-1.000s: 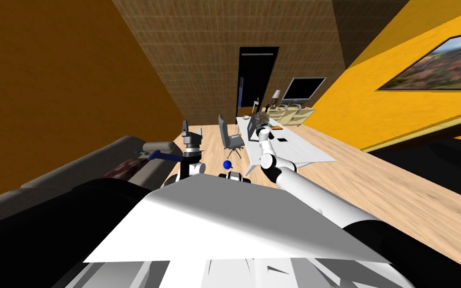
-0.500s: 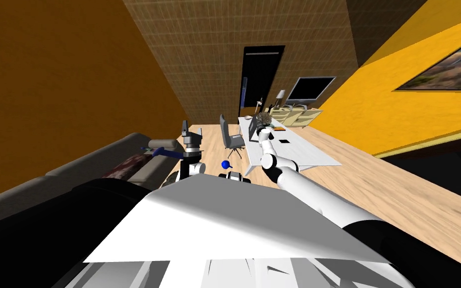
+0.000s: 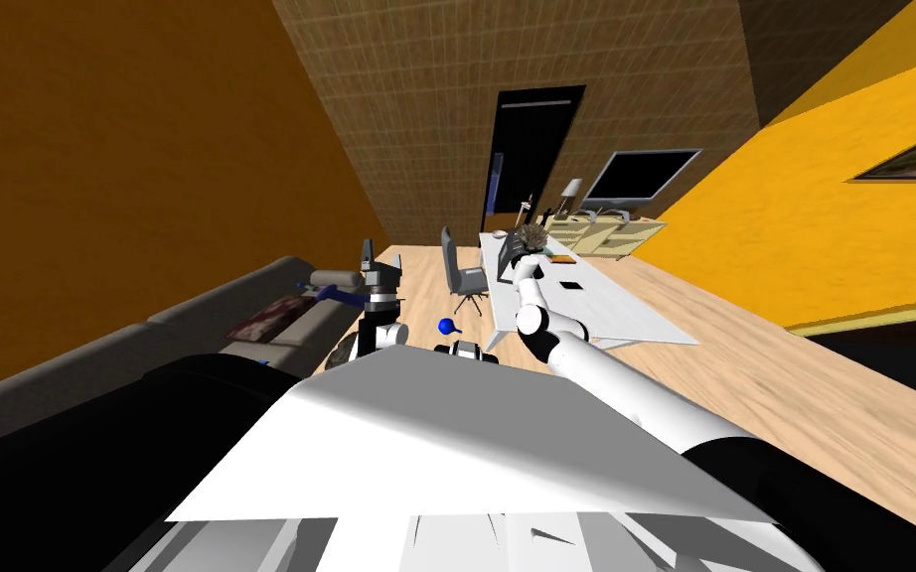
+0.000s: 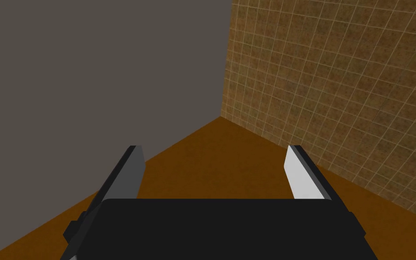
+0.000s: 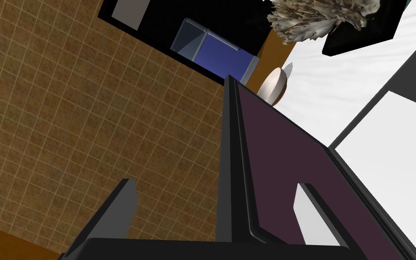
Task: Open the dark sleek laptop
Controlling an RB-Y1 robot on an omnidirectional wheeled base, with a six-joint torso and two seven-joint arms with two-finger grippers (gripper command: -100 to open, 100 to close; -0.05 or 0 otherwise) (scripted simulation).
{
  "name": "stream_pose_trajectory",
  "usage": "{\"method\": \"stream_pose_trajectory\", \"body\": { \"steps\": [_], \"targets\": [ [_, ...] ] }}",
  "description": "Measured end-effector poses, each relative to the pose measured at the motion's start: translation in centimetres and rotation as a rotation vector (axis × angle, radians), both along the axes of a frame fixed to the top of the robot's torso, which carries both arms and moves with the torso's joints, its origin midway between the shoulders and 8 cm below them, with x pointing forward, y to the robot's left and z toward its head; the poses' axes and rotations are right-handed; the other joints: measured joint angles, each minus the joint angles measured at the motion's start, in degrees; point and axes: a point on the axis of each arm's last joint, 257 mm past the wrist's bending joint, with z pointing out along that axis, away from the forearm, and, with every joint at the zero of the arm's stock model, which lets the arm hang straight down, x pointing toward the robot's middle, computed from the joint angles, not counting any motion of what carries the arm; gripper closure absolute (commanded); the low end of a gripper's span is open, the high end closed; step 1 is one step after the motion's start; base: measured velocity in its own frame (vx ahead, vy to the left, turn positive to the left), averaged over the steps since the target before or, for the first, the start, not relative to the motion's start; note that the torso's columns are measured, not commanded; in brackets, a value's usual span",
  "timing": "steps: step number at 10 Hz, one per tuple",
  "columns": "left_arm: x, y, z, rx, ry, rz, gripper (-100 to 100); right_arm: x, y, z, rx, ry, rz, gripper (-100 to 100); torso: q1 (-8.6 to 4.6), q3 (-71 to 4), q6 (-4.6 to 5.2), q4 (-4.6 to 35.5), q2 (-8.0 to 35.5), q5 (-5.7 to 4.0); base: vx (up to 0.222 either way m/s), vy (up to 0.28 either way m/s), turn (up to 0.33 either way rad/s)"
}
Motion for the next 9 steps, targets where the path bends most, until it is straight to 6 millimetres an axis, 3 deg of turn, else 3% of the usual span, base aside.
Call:
{"method": "stream_pose_trajectory", "body": {
  "steps": [3,9],
  "targets": [
    [0.0,0.0,0.0,0.0,0.0,0.0,0,-0.1,-0.8,0.2,0.003,-0.006,-0.041,-100,0.2,0.0,-0.02,0.0,0.0,0.06,-0.018,-0.039,0.032],
    [0.0,0.0,0.0,0.0,0.0,0.0,0,-0.8,-3.8,-0.2,-0.006,0.014,-0.145,-100,0.11,0.0,-0.03,0.0,0.1,0.03,-0.028,-0.101,0.223]
  ]
}}
